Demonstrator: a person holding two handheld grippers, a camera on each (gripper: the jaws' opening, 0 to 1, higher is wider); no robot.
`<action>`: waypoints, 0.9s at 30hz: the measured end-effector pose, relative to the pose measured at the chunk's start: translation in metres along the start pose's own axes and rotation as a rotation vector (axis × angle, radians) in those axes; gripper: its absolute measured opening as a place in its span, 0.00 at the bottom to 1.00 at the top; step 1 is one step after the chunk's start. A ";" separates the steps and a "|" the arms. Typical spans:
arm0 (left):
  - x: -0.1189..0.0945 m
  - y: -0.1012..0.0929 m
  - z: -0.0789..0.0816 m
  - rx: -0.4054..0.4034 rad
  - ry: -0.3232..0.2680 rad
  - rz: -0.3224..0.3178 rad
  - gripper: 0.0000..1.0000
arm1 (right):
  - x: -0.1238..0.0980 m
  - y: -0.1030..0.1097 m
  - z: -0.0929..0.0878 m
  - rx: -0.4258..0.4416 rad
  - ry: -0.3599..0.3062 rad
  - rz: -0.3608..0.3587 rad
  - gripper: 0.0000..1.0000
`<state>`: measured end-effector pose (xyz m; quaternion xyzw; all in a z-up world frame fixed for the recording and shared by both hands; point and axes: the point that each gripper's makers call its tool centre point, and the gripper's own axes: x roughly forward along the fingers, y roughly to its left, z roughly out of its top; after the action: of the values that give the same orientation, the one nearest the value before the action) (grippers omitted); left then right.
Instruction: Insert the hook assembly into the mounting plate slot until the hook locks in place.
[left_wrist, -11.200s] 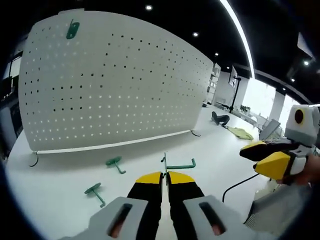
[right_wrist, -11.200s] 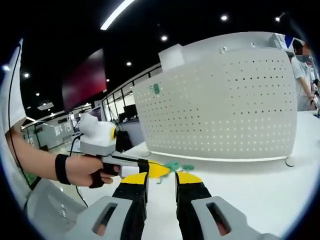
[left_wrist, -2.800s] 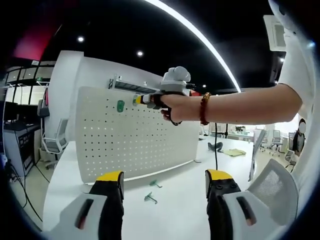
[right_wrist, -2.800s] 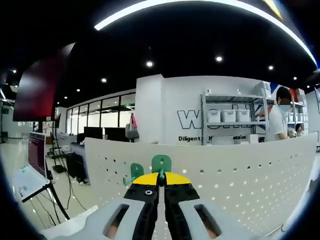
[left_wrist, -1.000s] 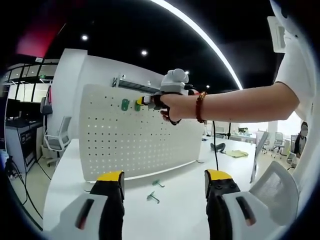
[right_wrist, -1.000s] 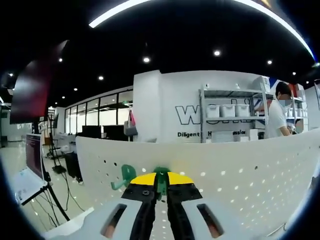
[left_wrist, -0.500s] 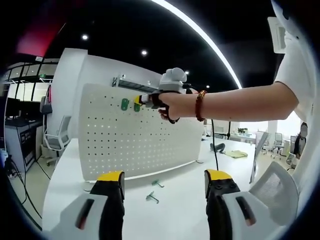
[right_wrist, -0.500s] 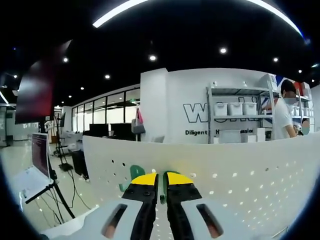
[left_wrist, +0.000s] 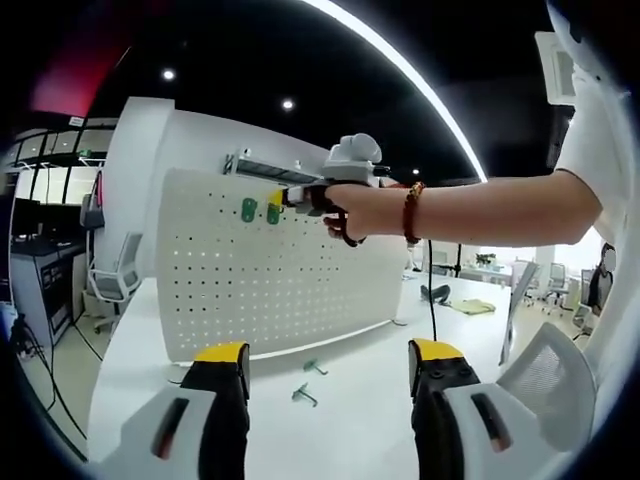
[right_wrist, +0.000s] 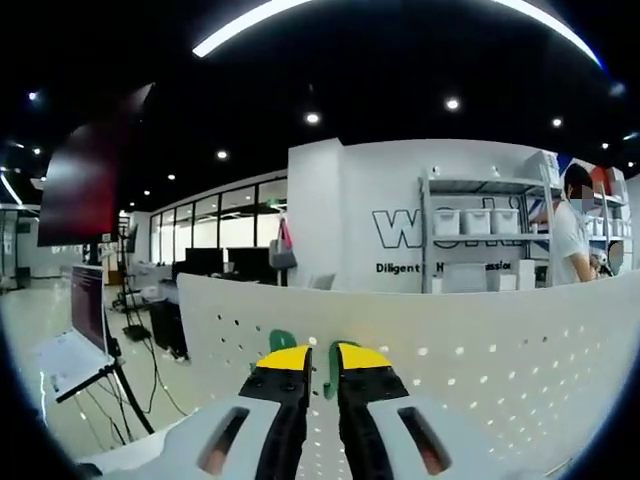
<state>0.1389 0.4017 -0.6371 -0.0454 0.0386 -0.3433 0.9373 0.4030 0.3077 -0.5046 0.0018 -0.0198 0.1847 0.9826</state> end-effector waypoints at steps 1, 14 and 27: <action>-0.001 -0.001 0.000 0.002 0.001 -0.002 0.66 | -0.002 0.001 0.000 0.003 -0.001 0.004 0.10; -0.013 -0.007 -0.002 0.014 0.026 -0.035 0.65 | -0.041 0.014 -0.005 -0.024 0.004 0.033 0.10; -0.010 -0.026 -0.006 0.019 0.043 -0.083 0.64 | -0.077 0.017 -0.032 -0.048 0.048 0.091 0.10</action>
<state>0.1146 0.3880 -0.6401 -0.0308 0.0535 -0.3829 0.9217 0.3261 0.2954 -0.5393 -0.0268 -0.0008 0.2289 0.9731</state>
